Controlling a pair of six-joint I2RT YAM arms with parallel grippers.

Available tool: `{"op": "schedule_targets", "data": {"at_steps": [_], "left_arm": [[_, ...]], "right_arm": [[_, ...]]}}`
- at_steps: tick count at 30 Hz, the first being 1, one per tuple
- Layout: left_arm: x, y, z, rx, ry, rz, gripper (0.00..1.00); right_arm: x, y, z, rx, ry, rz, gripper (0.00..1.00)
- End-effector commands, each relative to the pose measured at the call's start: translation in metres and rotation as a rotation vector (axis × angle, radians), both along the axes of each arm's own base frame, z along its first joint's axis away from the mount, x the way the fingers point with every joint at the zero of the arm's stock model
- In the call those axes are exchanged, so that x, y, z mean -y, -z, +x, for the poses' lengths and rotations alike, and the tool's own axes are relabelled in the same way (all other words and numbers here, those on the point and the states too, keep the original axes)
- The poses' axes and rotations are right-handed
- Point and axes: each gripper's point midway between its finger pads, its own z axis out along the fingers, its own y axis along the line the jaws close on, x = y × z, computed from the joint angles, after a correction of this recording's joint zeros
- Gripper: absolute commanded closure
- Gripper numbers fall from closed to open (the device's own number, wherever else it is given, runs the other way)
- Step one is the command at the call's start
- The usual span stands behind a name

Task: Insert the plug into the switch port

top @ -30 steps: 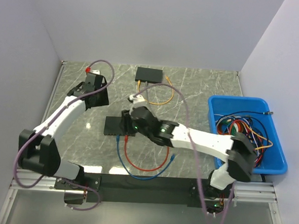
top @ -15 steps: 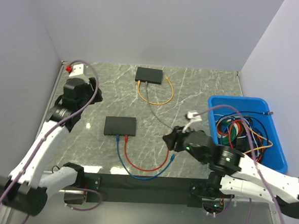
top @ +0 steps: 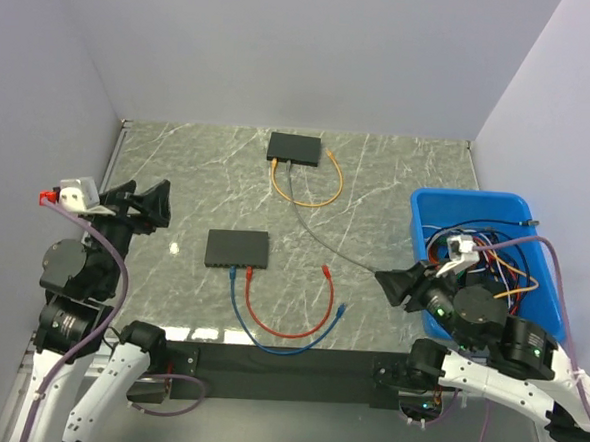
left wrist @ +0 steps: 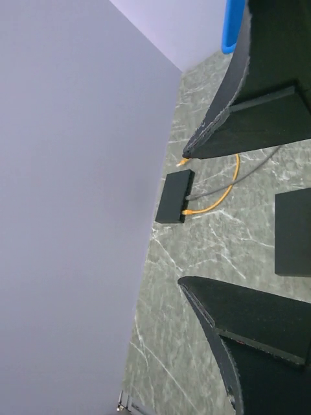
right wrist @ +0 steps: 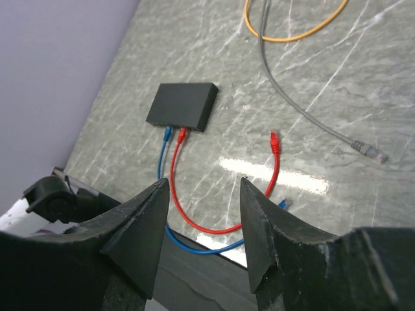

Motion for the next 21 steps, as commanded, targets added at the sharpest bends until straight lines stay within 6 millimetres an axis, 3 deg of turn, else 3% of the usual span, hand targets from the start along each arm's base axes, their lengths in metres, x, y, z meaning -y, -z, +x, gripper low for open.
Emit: {"op": "schedule_targets", "data": {"at_steps": [1,6,10,13,17,21], "left_arm": [[0.006,0.003,-0.008,-0.019,0.042,0.049,0.21],[-0.009,0.020,-0.018,-0.008,-0.020,0.022,0.20],[0.001,0.028,-0.017,-0.014,0.028,0.030,0.18],[-0.007,0.034,-0.016,-0.052,-0.013,0.030,0.20],[-0.013,0.034,-0.020,-0.029,-0.040,0.009,0.16],[-0.010,0.034,-0.023,-0.026,-0.020,0.009,0.14]], "right_arm": [[0.021,-0.021,-0.002,0.018,0.047,0.045,0.45],[0.039,-0.032,-0.003,0.033,0.083,0.018,0.45],[0.063,-0.045,0.001,0.049,0.164,-0.013,0.44],[0.058,-0.037,0.002,0.063,0.150,0.003,0.42],[0.040,-0.030,-0.004,0.089,0.057,0.028,0.40],[0.051,-0.025,0.002,0.076,0.125,0.003,0.38]]}}
